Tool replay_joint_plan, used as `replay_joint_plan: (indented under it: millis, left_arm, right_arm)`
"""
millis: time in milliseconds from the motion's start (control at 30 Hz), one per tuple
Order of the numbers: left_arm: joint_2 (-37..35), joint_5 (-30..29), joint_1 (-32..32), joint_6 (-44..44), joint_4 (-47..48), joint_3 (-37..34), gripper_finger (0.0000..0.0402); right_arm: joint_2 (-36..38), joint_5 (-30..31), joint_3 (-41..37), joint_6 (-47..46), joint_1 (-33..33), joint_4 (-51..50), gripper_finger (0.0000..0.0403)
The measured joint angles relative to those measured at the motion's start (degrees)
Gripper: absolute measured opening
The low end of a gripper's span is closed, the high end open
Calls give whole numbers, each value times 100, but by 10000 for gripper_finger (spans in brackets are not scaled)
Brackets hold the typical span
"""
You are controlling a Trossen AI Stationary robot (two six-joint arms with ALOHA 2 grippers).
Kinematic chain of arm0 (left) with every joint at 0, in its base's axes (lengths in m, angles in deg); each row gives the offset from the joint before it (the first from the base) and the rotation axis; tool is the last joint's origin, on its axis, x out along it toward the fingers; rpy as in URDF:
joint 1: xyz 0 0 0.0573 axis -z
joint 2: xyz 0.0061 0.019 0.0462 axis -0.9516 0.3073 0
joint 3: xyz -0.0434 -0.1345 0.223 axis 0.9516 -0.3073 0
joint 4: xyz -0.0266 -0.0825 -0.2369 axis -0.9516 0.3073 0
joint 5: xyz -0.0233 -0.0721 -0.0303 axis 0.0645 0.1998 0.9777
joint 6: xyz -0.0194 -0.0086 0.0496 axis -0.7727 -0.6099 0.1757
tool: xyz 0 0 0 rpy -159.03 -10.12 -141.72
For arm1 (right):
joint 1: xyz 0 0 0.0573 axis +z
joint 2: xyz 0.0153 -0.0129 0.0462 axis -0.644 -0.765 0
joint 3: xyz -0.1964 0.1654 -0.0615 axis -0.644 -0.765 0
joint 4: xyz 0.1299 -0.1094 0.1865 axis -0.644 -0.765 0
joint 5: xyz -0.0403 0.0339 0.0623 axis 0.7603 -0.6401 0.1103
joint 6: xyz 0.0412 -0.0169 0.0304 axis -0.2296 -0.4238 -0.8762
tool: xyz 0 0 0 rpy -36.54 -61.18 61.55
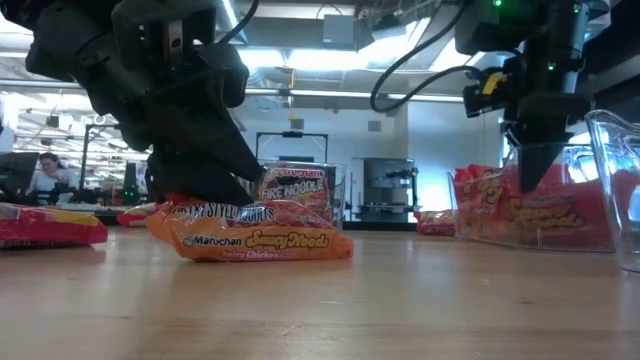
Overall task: Sort Maruchan noodles
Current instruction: Adjust the orange noodle pack on the middle transparent bin
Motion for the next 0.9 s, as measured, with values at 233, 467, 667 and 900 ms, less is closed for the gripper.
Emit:
replay_joint_plan:
  millis: [233, 467, 667, 900]
  left_arm:
    - [0, -1, 0, 0, -2, 0, 185]
    - [-2, -2, 0, 1, -7, 0, 185]
    - [-4, -85, 0, -5, -13, 2, 185]
    - [-4, -134, 74, -31, -30, 2, 185]
  right_arm:
    - [156, 48, 0, 369, 0, -170, 5]
    - [858, 99, 298, 780, -19, -756, 1]
    - [1148, 67, 239, 1792, -711, -748, 0]
    - [1091, -99, 57, 2860, -1607, -427, 0]
